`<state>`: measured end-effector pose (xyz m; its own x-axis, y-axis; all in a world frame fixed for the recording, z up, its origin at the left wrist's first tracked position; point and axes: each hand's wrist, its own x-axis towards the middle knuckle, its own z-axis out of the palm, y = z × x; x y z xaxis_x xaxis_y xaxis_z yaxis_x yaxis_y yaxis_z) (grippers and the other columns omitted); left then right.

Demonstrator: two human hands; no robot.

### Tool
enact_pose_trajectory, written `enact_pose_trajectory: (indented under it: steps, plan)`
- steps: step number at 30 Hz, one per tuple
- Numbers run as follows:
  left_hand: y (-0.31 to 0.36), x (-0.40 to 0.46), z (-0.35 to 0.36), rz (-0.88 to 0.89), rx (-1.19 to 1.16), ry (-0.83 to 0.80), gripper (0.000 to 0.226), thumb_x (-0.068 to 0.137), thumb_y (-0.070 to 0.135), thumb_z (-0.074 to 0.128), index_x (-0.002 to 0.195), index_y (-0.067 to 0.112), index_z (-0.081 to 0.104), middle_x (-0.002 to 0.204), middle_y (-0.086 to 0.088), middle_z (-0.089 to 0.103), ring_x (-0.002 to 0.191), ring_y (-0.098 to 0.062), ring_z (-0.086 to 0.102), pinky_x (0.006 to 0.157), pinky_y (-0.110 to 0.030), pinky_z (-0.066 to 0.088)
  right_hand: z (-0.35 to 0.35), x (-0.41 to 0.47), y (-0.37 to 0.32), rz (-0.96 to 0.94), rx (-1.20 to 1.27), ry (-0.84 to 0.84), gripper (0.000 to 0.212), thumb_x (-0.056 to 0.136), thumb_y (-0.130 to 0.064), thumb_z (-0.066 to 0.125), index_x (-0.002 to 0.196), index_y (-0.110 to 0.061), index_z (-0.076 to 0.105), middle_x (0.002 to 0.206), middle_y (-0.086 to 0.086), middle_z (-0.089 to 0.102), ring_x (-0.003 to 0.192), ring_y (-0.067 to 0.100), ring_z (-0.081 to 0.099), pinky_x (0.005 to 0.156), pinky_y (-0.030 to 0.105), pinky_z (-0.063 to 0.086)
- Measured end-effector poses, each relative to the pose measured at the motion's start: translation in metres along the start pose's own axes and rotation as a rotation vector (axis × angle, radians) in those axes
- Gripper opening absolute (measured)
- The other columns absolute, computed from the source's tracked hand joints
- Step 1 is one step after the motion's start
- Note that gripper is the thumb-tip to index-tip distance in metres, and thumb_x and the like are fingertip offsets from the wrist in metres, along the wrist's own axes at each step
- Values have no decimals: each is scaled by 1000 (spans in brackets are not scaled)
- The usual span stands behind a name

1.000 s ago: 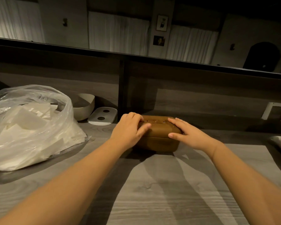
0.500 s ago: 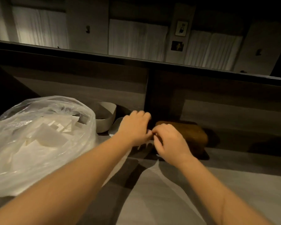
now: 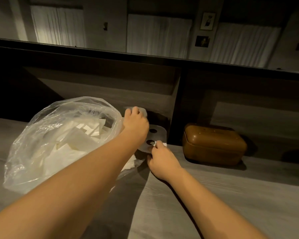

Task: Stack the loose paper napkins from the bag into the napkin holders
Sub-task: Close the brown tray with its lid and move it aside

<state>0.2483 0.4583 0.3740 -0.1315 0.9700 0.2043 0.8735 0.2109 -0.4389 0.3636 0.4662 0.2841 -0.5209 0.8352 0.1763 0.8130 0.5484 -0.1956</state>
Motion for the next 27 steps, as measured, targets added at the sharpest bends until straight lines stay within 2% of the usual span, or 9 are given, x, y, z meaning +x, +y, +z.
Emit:
enact_pose_trajectory:
  steps: [2,4,8,10,14,17,22,25,27]
  plan:
    - [6,-7,-7,47,-56,74,38,97,26,54,132,14,53,131,-12,48,119,-30,45,92,-37,38,-5,-13,0,-45,-29,-8,27,99,-28,46,114,-9,57,125,9,43,105,30,54,80,32,41]
    - [13,-16,-15,87,-153,98,35,97,18,53,131,8,51,129,-13,46,112,-29,53,79,-35,39,-12,-32,0,-104,-24,-6,24,98,-32,49,111,-12,55,124,7,45,105,25,55,81,29,44]
    - [27,-41,-28,201,-265,134,31,96,15,57,126,10,53,125,-10,48,108,-27,57,73,-34,37,-30,-77,-2,-75,67,-176,31,100,-36,49,125,-19,48,107,5,58,85,17,58,71,30,48]
    - [35,-56,-33,235,-302,133,30,94,13,59,124,12,55,122,-7,50,102,-26,59,70,-34,41,-41,-101,-2,-79,-6,-206,34,100,-35,49,130,-19,46,106,3,58,87,17,58,72,29,49]
    - [54,-94,-44,314,-387,122,34,94,15,64,127,13,59,122,-7,53,104,-25,61,81,-34,51,-62,-165,0,-117,-53,-181,29,101,-31,44,126,-19,55,134,5,54,112,21,53,92,32,44]
    - [74,-121,-56,363,-374,102,31,93,14,64,124,13,62,122,-8,58,105,-27,63,86,-34,52,-70,-209,10,-122,-83,-179,36,103,-36,39,134,-27,54,157,-4,33,132,19,42,108,32,36]
    - [114,-156,-83,366,-454,20,29,94,13,62,124,14,62,119,-9,63,102,-25,63,81,-31,49,-84,-253,38,65,-93,-84,27,101,-30,43,123,-22,58,142,-3,50,122,15,50,106,30,36]
    - [138,-178,-98,410,-703,-28,53,92,17,65,141,20,45,127,-7,61,113,-25,60,89,-32,49,-84,-272,64,161,-44,-17,20,97,-27,49,114,-26,60,129,-4,57,110,14,54,100,31,43]
    - [146,-189,-106,471,-784,-75,72,87,22,72,148,24,33,135,-6,56,121,-26,56,94,-34,48,-85,-281,82,217,-22,20,4,95,-30,52,97,-30,55,116,-6,59,100,13,53,89,30,48]
